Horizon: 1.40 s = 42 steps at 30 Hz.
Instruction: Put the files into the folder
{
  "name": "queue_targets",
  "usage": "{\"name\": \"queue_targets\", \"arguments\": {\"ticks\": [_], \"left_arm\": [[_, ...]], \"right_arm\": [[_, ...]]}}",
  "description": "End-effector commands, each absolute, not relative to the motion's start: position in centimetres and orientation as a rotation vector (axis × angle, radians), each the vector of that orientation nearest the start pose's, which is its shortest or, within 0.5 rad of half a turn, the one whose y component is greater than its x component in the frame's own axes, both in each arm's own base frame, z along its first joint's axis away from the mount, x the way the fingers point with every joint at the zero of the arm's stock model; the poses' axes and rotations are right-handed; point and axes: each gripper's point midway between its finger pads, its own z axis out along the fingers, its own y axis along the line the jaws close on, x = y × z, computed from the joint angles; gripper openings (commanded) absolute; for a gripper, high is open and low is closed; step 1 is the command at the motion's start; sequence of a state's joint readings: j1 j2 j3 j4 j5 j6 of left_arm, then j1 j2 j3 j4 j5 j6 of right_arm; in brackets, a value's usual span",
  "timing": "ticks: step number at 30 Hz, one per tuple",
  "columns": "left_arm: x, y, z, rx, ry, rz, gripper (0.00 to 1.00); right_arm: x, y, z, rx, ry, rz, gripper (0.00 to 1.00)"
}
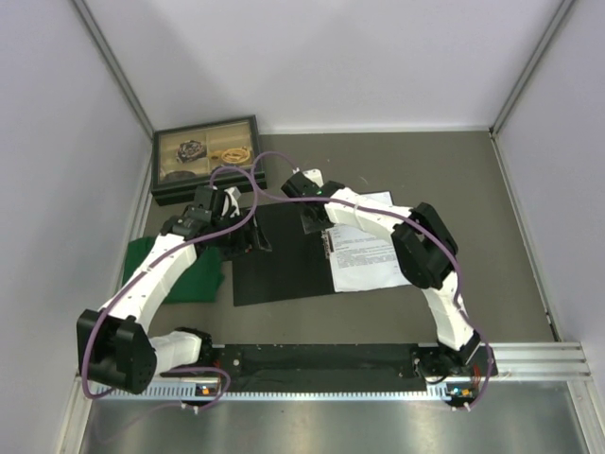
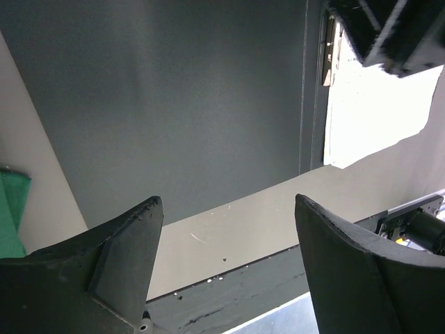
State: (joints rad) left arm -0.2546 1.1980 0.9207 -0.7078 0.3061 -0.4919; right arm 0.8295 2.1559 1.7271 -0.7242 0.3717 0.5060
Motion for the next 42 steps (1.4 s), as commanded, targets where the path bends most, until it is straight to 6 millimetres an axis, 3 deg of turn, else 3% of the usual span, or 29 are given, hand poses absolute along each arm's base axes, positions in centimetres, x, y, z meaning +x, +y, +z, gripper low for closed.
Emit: {"name": "queue_targets", "arguments": {"ticks": [1,5,12,21,28,32,35,38,42], "left_arm": [[25.8,-14.2,14.3,-0.174,2.593,-0.688,0.81],[26.1,-14.4,14.3,-0.170,2.597,-0.696,0.81],[26.3,-14.4,13.8,-0.163,2.606,-0.683,0.81],[26.2,-14.2,13.4,-0.159,2.611,-0.672,0.81],[26.2,-14.2,13.2,-0.160,2.614,-0.677,0.81],[26.2,-14.1,13.1,-0.166,2.617,-0.671,0.81],[26.1,-13.8,12.9,-0.170,2.622,-0.654,0.81],[25.9,-13.3,12.6,-0.219,2.637,-0.624,0.81],[25.8,-12.2,12.0,-0.356,2.651,-0.567,0.83]], "right_arm": [[37.3,32.5,9.4,-0.270,2.484,0.052,0.34],[37.7,32.3,8.1,-0.261,2.522,0.064,0.33],[37.7,32.5,6.2,-0.281,2.543,0.049,0.21],[36.7,32.2,2.9,-0.270,2.603,0.027,0.20],[36.1,31.8,2.5,-0.284,2.616,-0.004,0.25],[35.8,31.8,2.0,-0.281,2.625,-0.011,0.12],[35.8,31.4,1.2,-0.265,2.630,-0.056,0.10],[35.9,30.5,0.5,-0.218,2.629,-0.132,0.10],[35.3,29.5,-1.8,-0.137,2.664,-0.225,0.09]]}}
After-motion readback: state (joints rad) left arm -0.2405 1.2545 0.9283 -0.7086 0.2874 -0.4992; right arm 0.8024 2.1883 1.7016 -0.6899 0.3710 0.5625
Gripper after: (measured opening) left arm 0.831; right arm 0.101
